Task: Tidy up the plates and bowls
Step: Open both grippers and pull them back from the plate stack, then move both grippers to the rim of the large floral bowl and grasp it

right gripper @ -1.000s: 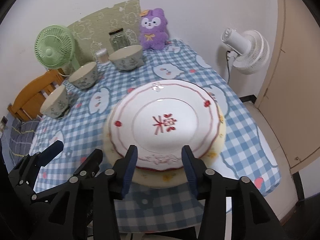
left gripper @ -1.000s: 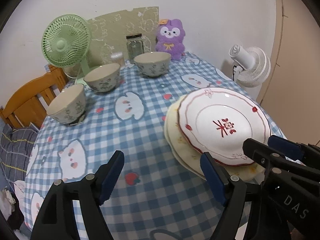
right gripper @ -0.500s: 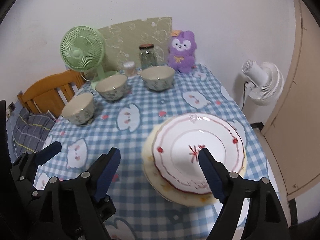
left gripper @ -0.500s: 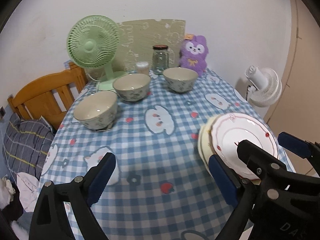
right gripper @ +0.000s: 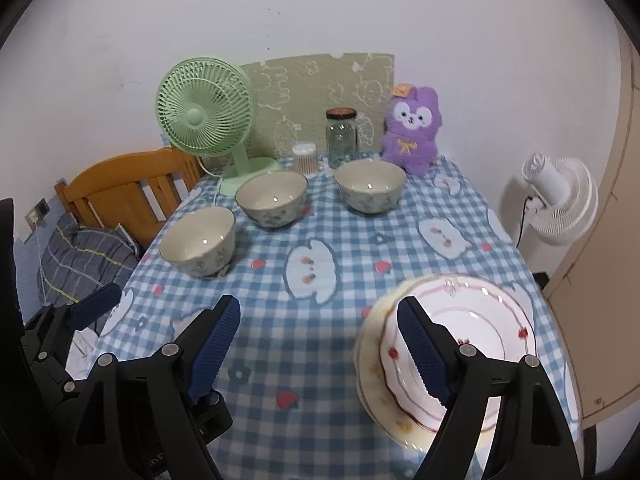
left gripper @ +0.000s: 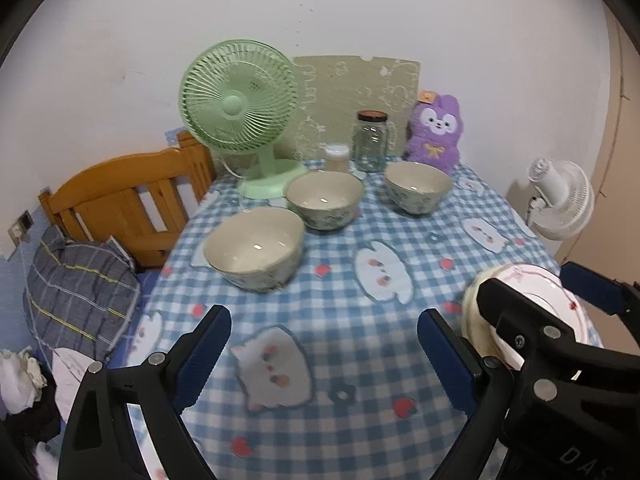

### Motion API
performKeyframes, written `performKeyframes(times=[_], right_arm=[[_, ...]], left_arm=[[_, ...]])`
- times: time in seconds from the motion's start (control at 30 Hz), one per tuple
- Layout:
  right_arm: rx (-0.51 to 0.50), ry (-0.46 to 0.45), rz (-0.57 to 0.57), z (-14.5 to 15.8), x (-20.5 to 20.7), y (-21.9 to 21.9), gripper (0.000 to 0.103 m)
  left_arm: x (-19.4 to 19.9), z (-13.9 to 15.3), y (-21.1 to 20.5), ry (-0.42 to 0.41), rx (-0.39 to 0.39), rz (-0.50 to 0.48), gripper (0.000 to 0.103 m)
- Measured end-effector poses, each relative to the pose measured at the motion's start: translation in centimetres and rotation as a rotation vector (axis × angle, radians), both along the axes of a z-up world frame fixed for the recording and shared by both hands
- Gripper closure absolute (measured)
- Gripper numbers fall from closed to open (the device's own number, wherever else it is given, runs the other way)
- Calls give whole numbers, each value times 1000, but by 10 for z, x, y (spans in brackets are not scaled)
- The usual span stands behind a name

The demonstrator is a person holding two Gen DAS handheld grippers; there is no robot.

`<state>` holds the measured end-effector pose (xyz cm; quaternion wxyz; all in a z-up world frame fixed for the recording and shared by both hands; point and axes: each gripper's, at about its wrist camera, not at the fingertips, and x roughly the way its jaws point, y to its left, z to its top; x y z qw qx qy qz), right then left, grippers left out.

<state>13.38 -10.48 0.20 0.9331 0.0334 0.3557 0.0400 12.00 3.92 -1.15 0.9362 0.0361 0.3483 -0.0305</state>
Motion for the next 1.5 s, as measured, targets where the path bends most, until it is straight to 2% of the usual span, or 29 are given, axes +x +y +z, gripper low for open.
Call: performKeyframes(times=[0.37,0.57,0.83,0.97,1.07,1.27,1.4,1.5], right_arm=[[-36,-43,33,12,27,37,20],[-20,-11,85,5,62,51,20],[17,38,182,-12,131,72,20],[61,122,211,-23,169,84,20],[52,161,220,-23,192,96,20],[21,206,199,-34,219,114,20],[23,262,161,-55,228,118,20],[30,306,151,-72,232,119,20]], left_arm=[[26,7,31,-35,-7,39,7],[55,0,46,5,-18,81,7],[122,-20,59,93,-59,104,7],[155,-26,73,191,-78,128,8],[168,-27,80,228,-77,152,9],[190,-42,96,286,-54,218,9],[200,-62,102,341,-39,221,18],[204,-77,106,376,-19,222,20]])
